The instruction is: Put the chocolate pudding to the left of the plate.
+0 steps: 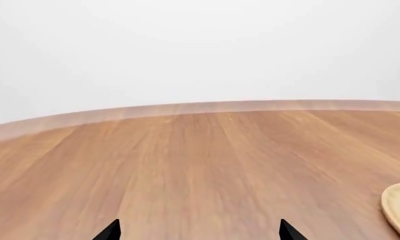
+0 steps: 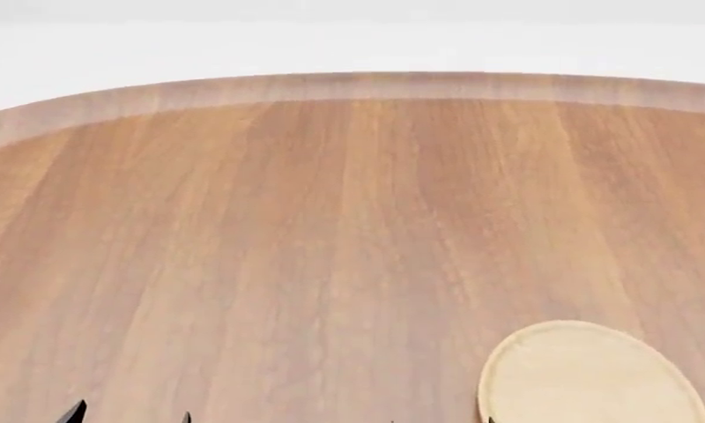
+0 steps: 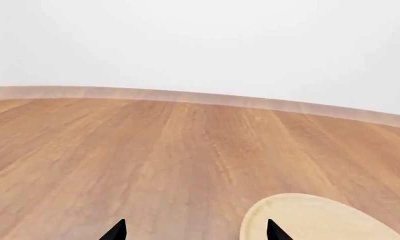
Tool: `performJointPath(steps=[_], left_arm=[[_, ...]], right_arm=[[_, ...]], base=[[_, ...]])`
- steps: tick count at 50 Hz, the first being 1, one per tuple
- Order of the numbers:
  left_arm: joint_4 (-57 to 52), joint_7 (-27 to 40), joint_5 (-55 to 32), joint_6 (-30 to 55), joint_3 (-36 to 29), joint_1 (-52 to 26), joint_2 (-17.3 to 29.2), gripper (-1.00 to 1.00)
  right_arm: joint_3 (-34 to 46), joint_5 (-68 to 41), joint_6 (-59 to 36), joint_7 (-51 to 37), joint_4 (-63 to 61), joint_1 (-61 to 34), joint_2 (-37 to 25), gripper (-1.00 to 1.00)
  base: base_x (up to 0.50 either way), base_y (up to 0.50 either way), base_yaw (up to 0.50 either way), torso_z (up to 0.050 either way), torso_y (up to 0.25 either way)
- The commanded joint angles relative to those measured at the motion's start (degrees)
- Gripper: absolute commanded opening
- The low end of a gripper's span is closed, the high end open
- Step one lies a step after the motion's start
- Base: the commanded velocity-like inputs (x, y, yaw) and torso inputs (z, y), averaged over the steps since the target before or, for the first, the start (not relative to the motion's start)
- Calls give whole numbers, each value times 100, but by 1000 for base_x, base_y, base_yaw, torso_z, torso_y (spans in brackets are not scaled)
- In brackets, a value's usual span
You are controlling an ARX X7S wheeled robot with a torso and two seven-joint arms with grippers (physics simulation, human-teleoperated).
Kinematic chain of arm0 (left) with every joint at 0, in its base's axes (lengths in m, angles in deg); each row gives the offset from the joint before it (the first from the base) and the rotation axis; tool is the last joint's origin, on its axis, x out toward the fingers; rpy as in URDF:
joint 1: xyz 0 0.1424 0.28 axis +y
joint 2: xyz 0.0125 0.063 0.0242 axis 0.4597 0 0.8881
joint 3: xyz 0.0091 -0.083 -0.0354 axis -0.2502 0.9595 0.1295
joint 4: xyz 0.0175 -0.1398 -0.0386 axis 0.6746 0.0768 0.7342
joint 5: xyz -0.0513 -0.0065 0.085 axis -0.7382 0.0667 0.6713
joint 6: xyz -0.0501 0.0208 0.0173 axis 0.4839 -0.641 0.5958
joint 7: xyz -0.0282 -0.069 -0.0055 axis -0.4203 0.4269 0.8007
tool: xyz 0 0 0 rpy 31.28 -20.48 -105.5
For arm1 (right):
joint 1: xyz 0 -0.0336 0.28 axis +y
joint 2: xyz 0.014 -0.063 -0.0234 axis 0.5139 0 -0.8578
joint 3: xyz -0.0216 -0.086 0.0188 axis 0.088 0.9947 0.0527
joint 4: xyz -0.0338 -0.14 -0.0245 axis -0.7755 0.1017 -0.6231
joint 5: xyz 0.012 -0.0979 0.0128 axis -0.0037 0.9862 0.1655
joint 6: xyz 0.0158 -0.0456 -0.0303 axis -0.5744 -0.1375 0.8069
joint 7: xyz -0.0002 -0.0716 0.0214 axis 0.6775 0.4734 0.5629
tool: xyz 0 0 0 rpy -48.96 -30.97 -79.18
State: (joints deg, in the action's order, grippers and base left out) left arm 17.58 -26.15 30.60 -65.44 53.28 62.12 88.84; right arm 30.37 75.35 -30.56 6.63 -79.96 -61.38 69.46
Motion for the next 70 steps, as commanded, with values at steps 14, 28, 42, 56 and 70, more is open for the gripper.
performJointPath(steps=[14, 28, 42, 56, 70], left_arm=[[21, 30, -28, -45, -49, -10, 33, 100], [-9, 48, -35, -46, -87, -8, 61, 100], [16, 43, -95, -61, -87, -32, 82, 100], [67, 58, -86, -69, -142, -55, 75, 100], [181, 66, -61, -73, -206, -110, 56, 100]], right_arm=[[47, -26, 18, -46, 12, -15, -31, 100], [77, -43, 25, -68, 26, -30, -43, 100], [-51, -111, -139, -258, -471, 37, -169, 100], [-969, -682, -1926, -810, -3099, -265, -1343, 100], [-1612, -1248, -3691, 527, -5451, -718, -3963, 100]], base=[[119, 0, 0, 0, 0], [119, 0, 0, 0, 0], [35, 0, 0, 0, 0], [0, 0, 0, 0, 0], [0, 0, 0, 0, 0]])
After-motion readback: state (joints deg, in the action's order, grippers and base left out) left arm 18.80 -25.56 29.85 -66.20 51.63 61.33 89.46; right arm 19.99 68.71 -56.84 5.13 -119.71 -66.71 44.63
